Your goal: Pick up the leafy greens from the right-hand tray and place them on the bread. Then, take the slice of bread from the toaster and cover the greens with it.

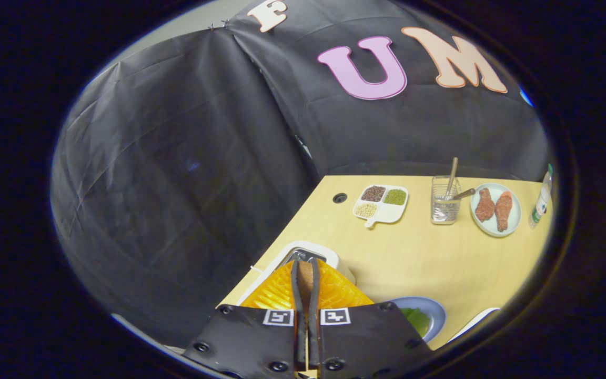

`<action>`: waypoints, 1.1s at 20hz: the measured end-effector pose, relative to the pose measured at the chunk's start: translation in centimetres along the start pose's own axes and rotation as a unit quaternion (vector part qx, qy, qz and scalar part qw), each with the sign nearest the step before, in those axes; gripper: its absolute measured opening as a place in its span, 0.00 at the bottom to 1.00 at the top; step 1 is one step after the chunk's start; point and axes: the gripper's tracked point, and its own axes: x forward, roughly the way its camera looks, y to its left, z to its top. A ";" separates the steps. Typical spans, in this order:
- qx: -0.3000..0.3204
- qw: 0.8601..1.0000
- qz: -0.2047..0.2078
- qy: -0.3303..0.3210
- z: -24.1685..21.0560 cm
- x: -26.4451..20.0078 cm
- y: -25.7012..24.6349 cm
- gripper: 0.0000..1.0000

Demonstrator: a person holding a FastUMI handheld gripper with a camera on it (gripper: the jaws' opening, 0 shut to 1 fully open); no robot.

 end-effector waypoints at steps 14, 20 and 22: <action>0.034 0.998 -0.056 0.021 -5.6 -2.6 -8.2 0.05; 0.076 0.995 -0.055 0.027 -8.4 -2.3 -10.7 0.05; 0.092 0.994 -0.056 0.030 -9.4 -2.0 -11.6 0.05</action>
